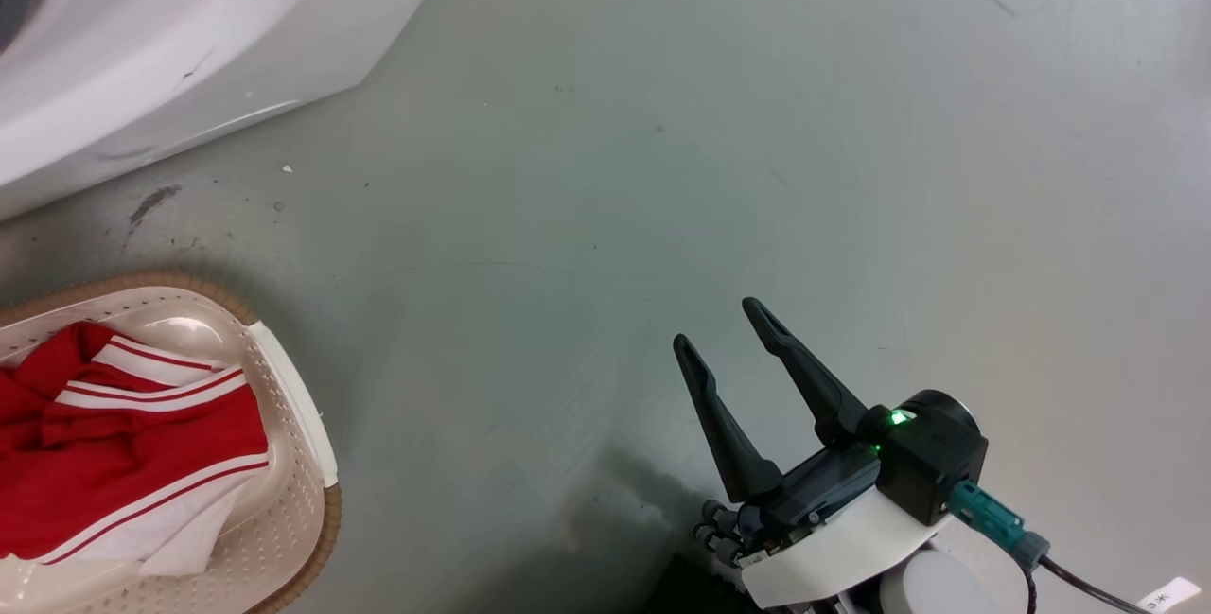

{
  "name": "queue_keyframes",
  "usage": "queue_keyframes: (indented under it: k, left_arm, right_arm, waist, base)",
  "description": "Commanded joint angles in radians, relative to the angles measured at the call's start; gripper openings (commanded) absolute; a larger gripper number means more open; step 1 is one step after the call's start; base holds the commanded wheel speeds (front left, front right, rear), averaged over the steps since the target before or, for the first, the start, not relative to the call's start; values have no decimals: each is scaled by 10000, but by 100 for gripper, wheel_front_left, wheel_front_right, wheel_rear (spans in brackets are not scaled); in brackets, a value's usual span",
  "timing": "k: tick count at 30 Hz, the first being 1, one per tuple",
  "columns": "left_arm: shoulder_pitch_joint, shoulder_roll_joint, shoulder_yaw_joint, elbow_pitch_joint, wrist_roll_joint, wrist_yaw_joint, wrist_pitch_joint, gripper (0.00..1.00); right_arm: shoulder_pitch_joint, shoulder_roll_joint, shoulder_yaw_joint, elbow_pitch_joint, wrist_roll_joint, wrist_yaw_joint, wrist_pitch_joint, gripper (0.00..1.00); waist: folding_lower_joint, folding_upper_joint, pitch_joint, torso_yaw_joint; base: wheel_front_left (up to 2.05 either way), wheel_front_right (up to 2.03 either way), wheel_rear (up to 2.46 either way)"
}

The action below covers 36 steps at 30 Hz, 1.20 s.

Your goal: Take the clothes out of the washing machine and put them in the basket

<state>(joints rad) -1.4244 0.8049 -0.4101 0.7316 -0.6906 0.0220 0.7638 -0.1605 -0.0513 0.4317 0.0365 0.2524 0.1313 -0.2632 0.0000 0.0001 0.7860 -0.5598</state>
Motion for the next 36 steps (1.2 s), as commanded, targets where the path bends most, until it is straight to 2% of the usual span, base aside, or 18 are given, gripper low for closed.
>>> queue_keyframes:
  k: [1, 7, 9, 10, 12, 13, 22, 31, 36]
  left_arm:
    - [-160, -44, -44, 110, -25, -115, 69, 100]
    - [-226, 0, -100, 496, -125, -509, -27, 100]
    - [-218, -55, -136, 624, -166, -629, 14, 71]
    - [-218, -69, -159, 678, -182, -668, 16, 48]
    - [-206, -114, -210, 750, -203, -754, -32, 25]
    - [-207, -136, -221, 774, -214, -775, -70, 0]
    - [-475, -64, -302, 653, 191, -725, -1185, 0]
    - [-382, 153, -140, 349, 434, -564, -2760, 0]
    - [412, -144, 69, 283, 228, -444, -4079, 0]
  right_arm:
    - [114, 23, 43, -49, -80, -9, -18, 100]
    - [175, 22, 153, -170, -176, -9, -17, 100]
    - [212, 22, 169, -194, -179, -9, -16, 100]
    - [220, 22, 176, -200, -179, -9, -17, 100]
    - [199, 22, 180, -203, -176, -9, -17, 100]
    - [185, 23, 177, -211, -163, -9, -17, 100]
    - [84, 23, 230, -140, 17, -9, -16, 100]
    - [-284, 23, 308, -1, 52, -9, -17, 100]
    - [-447, 23, 146, 154, -42, -9, -16, 100]
  waist:
    - [0, -1, 23, 12]
    - [0, -1, 94, 39]
    - [0, -1, 99, 47]
    - [0, -1, 101, 49]
    - [0, -1, 97, 52]
    - [0, -1, 94, 52]
    - [0, -1, 3, 33]
    - [0, -1, -297, -19]
    - [0, -1, -791, 269]
  base:
    - [8, 8, 8]
    - [8, 8, 8]
    - [4, 4, 4]
    - [3, 3, 3]
    - [2, 2, 2]
    - [1, 1, 1]
    - [0, 0, 0]
    - [0, 0, 0]
    - [0, 0, 0]
